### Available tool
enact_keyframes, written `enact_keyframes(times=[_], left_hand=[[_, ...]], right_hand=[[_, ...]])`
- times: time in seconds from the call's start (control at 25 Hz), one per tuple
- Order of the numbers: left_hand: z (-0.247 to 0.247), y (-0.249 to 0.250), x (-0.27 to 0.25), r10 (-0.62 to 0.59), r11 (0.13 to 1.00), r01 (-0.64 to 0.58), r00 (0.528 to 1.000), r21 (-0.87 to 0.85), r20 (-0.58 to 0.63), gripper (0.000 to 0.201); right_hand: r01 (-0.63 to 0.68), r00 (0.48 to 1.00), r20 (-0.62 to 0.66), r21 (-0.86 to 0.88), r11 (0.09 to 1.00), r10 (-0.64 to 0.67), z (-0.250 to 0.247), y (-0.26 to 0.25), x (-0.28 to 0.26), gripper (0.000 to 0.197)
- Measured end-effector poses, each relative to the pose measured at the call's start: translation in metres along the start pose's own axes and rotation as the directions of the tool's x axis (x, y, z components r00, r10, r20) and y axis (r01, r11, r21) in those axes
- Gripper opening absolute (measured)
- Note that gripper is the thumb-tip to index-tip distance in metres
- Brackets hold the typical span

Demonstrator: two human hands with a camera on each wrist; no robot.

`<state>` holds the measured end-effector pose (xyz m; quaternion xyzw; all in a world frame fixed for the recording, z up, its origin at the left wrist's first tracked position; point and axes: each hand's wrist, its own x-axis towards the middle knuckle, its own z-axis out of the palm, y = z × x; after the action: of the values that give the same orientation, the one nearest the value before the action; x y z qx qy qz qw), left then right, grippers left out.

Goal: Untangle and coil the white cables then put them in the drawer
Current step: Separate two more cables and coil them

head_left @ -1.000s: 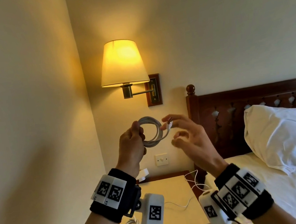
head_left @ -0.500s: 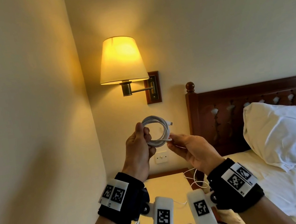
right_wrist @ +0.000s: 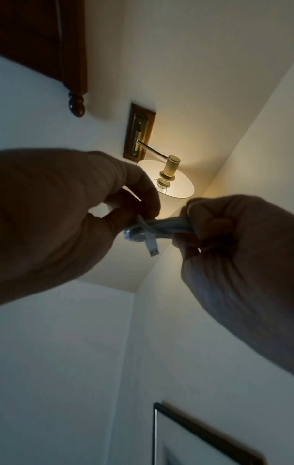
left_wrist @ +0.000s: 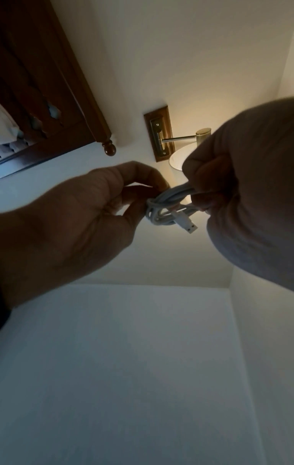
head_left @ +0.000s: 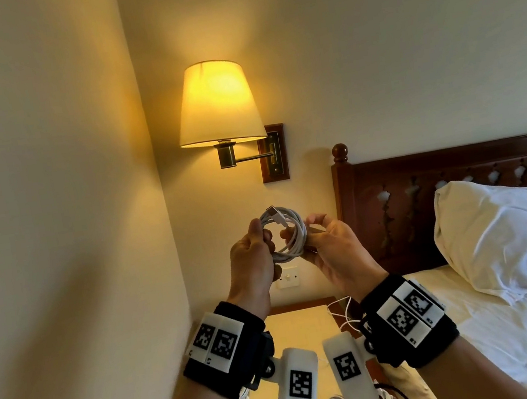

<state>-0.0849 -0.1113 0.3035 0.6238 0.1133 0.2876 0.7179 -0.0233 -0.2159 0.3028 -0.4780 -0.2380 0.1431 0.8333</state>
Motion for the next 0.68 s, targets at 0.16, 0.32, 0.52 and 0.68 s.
enact_keyframes(times=[0.16, 0.32, 0.52, 0.68], left_hand=[[-0.001, -0.003, 0.004, 0.046, 0.999, -0.045, 0.998, 0.027, -0.037, 0.038], [0.005, -0.006, 0.003, 0.073, 0.997, -0.072, 0.997, 0.039, -0.017, 0.039], [0.009, -0.010, 0.004, 0.150, 0.986, -0.149, 0.989, 0.072, -0.001, 0.040], [0.004, -0.020, 0.006, 0.248, 0.961, -0.244, 0.969, 0.133, -0.009, 0.042]], right_hand=[[0.007, 1.000, 0.015, 0.105, 0.994, -0.009, 0.006, -0.001, -0.001, 0.014], [0.255, 0.967, 0.116, -0.324, 0.911, -0.229, 0.007, 0.000, -0.004, 0.019], [0.424, 0.879, 0.087, -0.593, 0.684, -0.469, 0.001, 0.007, 0.001, 0.012], [0.392, 0.761, 0.031, -0.818, 0.422, -0.648, -0.005, 0.010, 0.011, 0.017]])
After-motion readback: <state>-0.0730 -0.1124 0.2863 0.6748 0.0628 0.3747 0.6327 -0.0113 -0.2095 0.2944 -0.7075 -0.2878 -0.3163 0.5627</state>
